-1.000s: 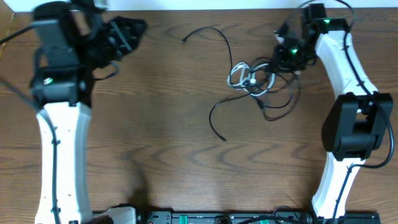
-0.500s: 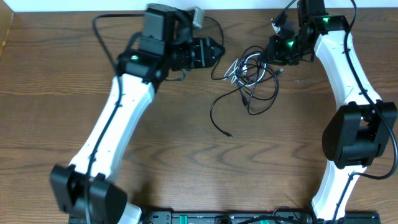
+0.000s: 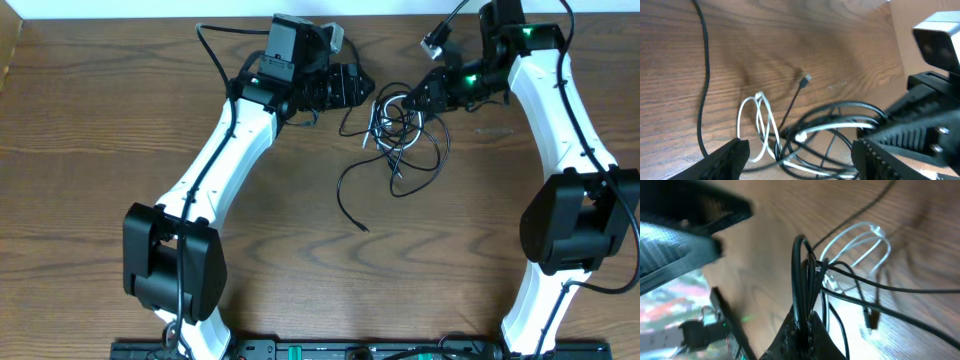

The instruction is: Untangle cables

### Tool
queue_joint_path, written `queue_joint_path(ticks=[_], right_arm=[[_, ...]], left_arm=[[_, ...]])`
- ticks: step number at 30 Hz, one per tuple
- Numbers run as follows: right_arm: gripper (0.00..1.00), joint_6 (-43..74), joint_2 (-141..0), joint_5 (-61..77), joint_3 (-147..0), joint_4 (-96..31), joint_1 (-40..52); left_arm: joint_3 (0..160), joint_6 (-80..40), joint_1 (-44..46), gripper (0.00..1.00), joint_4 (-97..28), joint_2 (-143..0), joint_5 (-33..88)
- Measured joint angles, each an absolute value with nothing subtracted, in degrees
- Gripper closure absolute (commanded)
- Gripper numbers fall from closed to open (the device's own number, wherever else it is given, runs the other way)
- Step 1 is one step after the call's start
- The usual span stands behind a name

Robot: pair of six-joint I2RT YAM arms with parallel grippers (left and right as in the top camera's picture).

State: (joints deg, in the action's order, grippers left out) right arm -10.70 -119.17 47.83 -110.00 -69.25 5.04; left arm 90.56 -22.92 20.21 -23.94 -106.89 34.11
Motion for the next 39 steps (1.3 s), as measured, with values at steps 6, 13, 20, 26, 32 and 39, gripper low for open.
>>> queue_joint_path(ticks=[6,13,20,26,32,39], right_arm=[[0.99,-16.25,-118.76,51.99,-110.00,-71.90,5.04],[0.99,-19.57,-118.76,54.26,-110.00,-73.82,5.04],[0.99,-20.34,-118.76,54.81,-110.00,-74.08,5.04],[0.99,-20.36,-118.76,55.13,-110.00,-74.83,5.04],[0.99,-20.36,-118.76,55.29,-110.00,-75.94,4.99],[0.99,-18.48,-118.76,53.52,-110.00,-76.03,2.87]], left_arm=[[90.56,-19.09,21.32,0.28,-23.97,-106.98,34.13],[90.28,-13.37,23.75,0.30,-24.53,-107.15,34.15],[89.86,-9.98,23.83,0.40,-27.99,-109.78,34.13],[89.58,-8.58,23.83,0.62,-26.09,-113.45,34.13],[89.56,-8.34,24.08,0.93,-21.50,-116.16,34.28],[89.56,-8.91,24.29,0.92,-20.29,-116.01,30.98]])
